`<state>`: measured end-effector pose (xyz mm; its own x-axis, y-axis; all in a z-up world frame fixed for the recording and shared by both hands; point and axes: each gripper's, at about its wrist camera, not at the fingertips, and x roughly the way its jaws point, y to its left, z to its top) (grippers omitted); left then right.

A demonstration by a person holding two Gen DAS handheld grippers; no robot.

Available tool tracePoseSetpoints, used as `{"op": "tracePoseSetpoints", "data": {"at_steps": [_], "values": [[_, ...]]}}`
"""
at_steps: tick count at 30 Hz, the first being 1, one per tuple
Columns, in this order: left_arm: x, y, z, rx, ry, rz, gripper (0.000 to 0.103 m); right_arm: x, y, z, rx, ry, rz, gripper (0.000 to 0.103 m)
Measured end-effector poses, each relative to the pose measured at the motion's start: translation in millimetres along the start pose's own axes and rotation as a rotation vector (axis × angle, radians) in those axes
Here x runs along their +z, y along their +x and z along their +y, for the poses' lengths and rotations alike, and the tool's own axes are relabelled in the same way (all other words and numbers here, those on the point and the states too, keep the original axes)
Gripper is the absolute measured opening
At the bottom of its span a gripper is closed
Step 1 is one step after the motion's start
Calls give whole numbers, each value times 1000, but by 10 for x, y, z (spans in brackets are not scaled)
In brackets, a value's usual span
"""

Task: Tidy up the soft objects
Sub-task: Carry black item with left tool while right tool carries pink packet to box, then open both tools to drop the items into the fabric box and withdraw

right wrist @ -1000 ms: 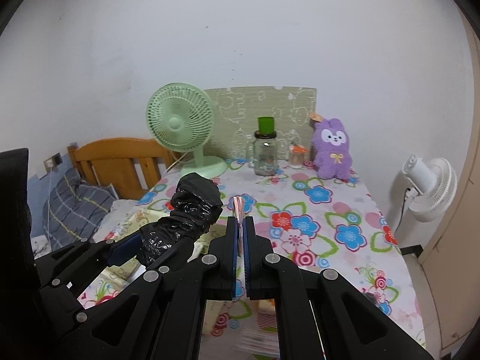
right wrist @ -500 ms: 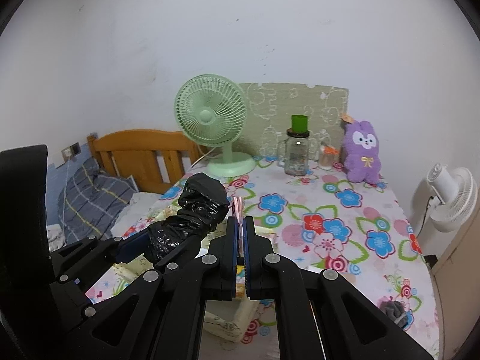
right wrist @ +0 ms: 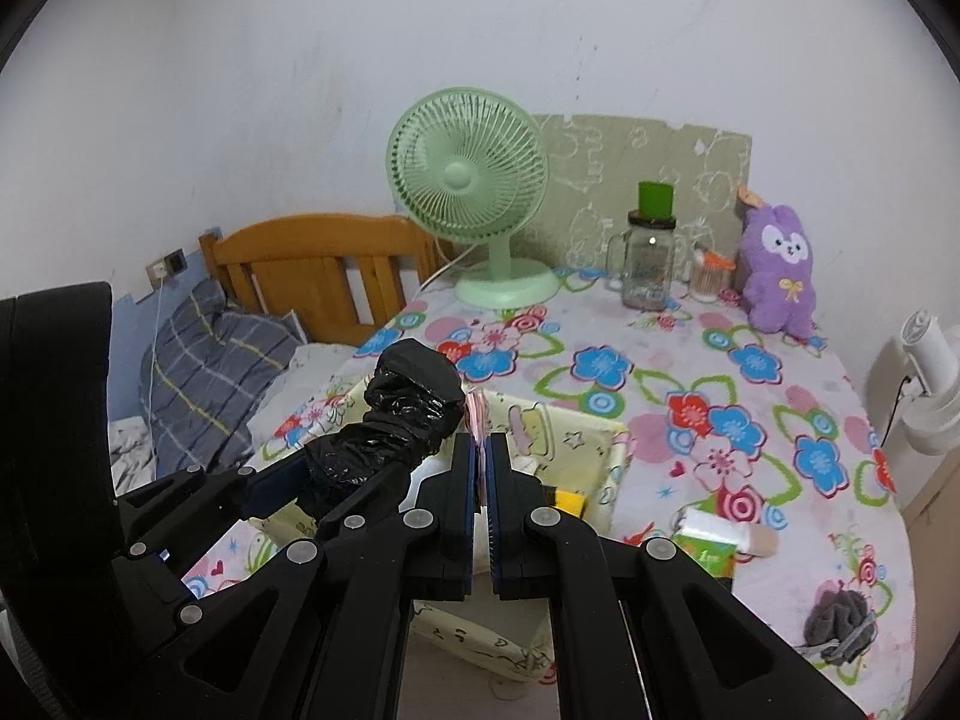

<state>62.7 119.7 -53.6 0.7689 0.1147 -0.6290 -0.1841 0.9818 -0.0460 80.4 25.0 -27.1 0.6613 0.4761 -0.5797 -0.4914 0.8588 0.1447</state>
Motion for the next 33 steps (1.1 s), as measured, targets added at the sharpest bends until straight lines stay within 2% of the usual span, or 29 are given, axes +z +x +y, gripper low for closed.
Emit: {"op": "tracePoseSetpoints", "data": {"at_steps": [16, 17, 20, 24, 27, 31, 33], "values": [[-128, 507, 154, 44, -24, 130, 41, -127, 653, -69, 54, 26, 145, 6], [-130, 510, 150, 52, -19, 126, 43, -134, 687, -75, 54, 25, 153, 6], [-136, 527, 116, 51, 0, 125, 57, -138, 762, -79, 68, 22, 180, 7], [-123, 565, 90, 60, 9, 131, 64, -139, 801, -101, 54, 14, 193, 12], [-112, 579, 64, 49, 12, 136, 70, -131, 804, -135, 36, 8, 192, 24], [-97, 584, 55, 42, 1, 140, 72, -126, 766, -196, 26, 20, 181, 58], [-88, 576, 41, 37, -4, 143, 77, -120, 730, -227, 24, 28, 170, 61]]}}
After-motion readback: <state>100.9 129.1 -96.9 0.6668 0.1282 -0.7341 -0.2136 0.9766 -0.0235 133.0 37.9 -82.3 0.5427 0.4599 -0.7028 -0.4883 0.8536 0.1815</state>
